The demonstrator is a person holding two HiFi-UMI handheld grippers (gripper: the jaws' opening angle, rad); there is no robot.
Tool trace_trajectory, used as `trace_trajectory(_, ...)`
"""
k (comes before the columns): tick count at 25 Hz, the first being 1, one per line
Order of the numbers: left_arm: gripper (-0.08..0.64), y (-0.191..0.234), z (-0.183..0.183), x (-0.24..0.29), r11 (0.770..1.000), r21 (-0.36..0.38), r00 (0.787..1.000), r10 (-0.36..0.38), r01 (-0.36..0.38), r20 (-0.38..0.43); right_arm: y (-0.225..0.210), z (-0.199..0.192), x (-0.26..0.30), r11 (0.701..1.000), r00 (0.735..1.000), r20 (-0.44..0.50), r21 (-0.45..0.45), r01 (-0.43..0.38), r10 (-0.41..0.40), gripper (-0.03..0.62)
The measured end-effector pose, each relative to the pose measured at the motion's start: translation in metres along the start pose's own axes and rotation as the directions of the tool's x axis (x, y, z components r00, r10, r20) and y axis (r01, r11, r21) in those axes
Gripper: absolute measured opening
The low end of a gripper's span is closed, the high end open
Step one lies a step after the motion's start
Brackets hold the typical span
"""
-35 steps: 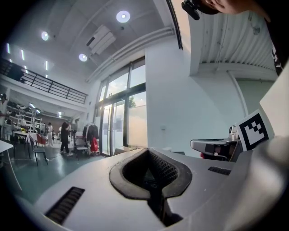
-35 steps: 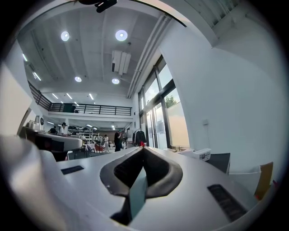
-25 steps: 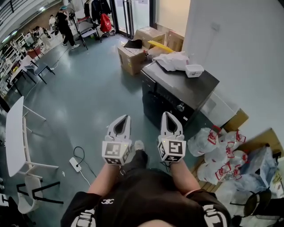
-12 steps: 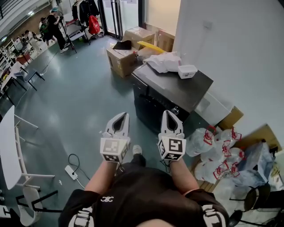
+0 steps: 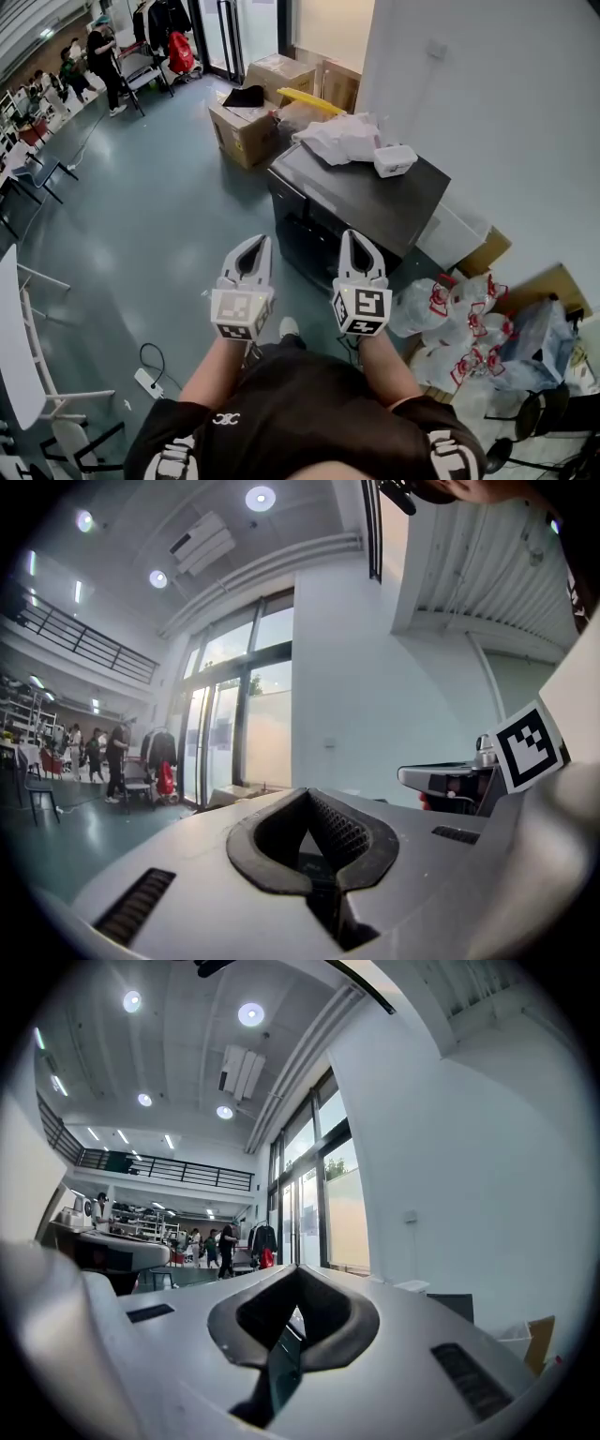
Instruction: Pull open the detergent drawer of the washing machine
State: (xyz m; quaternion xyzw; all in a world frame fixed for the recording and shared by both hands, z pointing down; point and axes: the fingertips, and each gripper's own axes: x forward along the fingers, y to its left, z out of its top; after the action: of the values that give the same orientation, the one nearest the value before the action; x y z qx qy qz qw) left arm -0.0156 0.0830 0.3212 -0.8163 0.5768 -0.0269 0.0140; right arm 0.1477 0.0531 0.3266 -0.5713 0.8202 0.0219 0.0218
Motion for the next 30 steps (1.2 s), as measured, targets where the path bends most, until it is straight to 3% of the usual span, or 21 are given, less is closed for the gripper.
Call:
trace_trajectory(17,0.003,0.111,-0.013,0.189,0.997,0.005,0.997,-0.081,0.081,-0.012,-0.031,-0.019,0.201,0.998,0.997,-0.037,-0.014,0.061,-0.061,0.002)
trace_trajectory(30,0.003,0.144,-0.033,0.245,0.998,-0.044,0.998,-0.039,0.036,-0.053,-0.050,-0.030,0.267,0.999,0.997,-0.079,-0.029,0.018,-0.021,0.002)
